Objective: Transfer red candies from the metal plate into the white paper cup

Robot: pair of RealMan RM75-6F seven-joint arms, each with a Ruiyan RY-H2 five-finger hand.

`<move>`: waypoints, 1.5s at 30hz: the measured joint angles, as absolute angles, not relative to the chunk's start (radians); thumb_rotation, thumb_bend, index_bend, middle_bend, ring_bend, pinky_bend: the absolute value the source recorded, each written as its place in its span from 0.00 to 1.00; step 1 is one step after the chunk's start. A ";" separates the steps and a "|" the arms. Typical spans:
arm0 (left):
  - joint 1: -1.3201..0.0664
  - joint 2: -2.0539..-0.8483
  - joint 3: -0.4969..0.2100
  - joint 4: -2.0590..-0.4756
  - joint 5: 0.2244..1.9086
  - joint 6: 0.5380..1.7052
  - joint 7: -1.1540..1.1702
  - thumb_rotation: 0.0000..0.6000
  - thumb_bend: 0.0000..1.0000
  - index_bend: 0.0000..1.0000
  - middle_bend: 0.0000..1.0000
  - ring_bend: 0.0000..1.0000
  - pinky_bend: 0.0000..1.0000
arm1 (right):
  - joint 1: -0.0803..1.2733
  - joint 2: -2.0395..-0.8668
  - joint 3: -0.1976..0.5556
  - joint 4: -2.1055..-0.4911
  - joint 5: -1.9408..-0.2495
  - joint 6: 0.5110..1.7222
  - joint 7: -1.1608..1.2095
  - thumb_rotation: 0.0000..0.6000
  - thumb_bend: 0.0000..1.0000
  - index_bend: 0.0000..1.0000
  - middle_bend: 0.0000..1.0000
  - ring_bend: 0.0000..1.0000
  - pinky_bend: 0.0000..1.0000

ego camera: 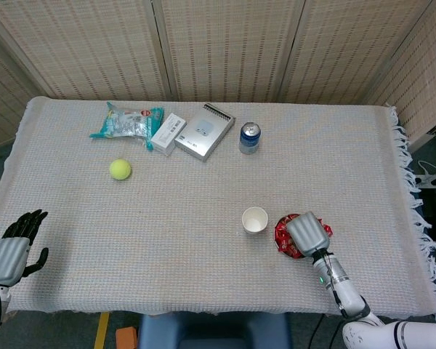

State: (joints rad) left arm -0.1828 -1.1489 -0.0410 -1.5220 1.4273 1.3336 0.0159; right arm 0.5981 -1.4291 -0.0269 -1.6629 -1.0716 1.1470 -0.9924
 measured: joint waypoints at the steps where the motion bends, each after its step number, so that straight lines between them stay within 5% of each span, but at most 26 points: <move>1: -0.183 -1.149 -0.041 -1.522 1.427 1.334 0.016 1.00 0.47 0.00 0.00 0.00 0.15 | 0.598 -1.421 -0.024 -1.676 -1.078 1.153 -0.988 1.00 0.42 0.85 0.76 0.79 1.00; 12: -0.185 -1.145 -0.040 -1.523 1.425 1.326 0.006 1.00 0.47 0.00 0.00 0.00 0.15 | 0.634 -1.367 0.055 -1.851 -1.114 1.198 -1.003 1.00 0.42 0.85 0.76 0.79 1.00; 25: -0.182 -1.132 -0.037 -1.523 1.437 1.332 -0.029 1.00 0.47 0.00 0.00 0.00 0.15 | 0.736 -1.511 0.106 -1.822 -0.957 1.208 -1.208 1.00 0.42 0.84 0.76 0.79 1.00; 35: -0.183 -1.130 -0.033 -1.522 1.440 1.328 -0.036 1.00 0.47 0.00 0.00 0.00 0.15 | 0.772 -1.567 0.106 -1.767 -0.919 1.224 -1.221 1.00 0.42 0.70 0.76 0.79 1.00; 45: -0.186 -1.129 -0.032 -1.520 1.441 1.322 -0.044 1.00 0.47 0.00 0.00 0.00 0.16 | 0.791 -1.566 0.096 -1.770 -0.866 1.225 -1.238 1.00 0.38 0.46 0.63 0.78 1.00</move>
State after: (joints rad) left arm -0.1856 -1.1287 -0.0322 -1.5199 1.4410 1.3215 -0.0437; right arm 0.7914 -1.5662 0.0957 -1.7697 -0.8657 1.2250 -1.2382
